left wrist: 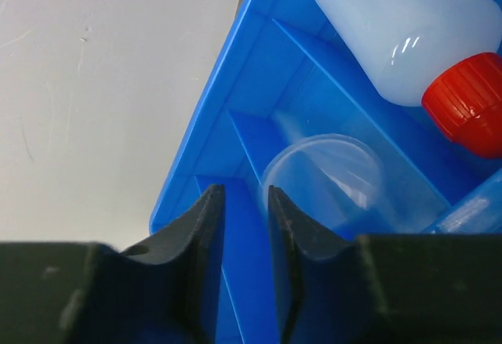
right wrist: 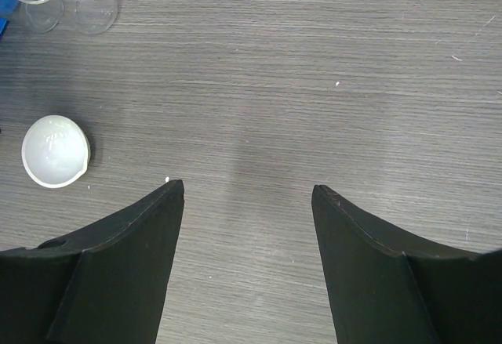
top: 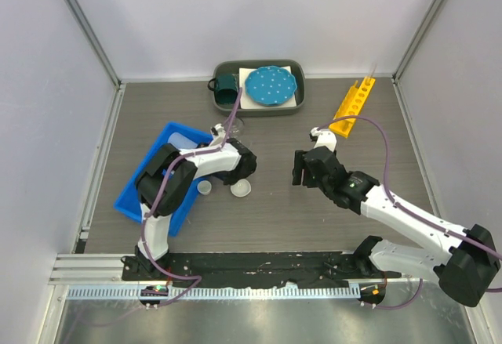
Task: Organize the chemistry lab equipment
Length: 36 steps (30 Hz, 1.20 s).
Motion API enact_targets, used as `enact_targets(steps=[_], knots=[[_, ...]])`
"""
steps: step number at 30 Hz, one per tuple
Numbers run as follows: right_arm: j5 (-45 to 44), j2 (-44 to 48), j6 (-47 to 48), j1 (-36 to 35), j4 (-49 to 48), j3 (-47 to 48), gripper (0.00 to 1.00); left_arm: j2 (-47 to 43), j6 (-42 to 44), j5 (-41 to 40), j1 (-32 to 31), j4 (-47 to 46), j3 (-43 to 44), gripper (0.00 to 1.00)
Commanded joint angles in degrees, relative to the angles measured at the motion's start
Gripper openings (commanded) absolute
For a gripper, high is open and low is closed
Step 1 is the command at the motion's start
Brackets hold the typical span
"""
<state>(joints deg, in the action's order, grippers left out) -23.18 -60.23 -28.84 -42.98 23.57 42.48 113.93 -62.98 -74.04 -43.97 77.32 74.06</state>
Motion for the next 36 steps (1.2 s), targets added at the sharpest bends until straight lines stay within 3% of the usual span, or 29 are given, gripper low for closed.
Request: enact_targets(steps=[1, 2, 5, 12, 16, 23, 32, 36], knots=[[-0.6, 1.7, -0.4, -0.3, -1.2, 0.2, 0.72, -3.4, -2.5, -0.9, -0.5, 16.6, -0.3, 0.39], [-0.6, 1.8, -0.4, -0.3, -1.2, 0.3, 0.72, -3.4, -2.2, -0.9, -0.4, 16.5, -0.3, 0.48], [-0.6, 2.0, -0.4, -0.3, -1.0, 0.5, 0.72, -3.5, -2.2, -0.9, -0.7, 16.5, -0.5, 0.55], [-0.3, 1.6, -0.3, -0.3, -0.7, 1.3, 0.72, -5.3, -2.3, -0.4, -0.9, 17.8, 0.5, 0.59], [-0.2, 0.9, 0.2, -0.3, -0.1, 2.6, 0.72, -9.7, 4.8, 2.0, -0.9, 14.5, 2.6, 0.59], [1.4, -2.5, 2.0, -0.3, 1.2, 6.7, 0.72, -24.5, 24.8, 15.8, -0.9, -3.0, 3.1, 0.6], [7.0, -13.9, 4.8, -5.5, 0.5, 14.1, 0.72, -33.9, 32.5, 31.4, -0.9, -9.2, 4.5, 0.6], [14.4, -19.1, 4.0, -5.9, -2.9, 15.9, 0.73, -37.9, 35.0, 39.4, -0.9, -11.7, 3.5, 0.63]])
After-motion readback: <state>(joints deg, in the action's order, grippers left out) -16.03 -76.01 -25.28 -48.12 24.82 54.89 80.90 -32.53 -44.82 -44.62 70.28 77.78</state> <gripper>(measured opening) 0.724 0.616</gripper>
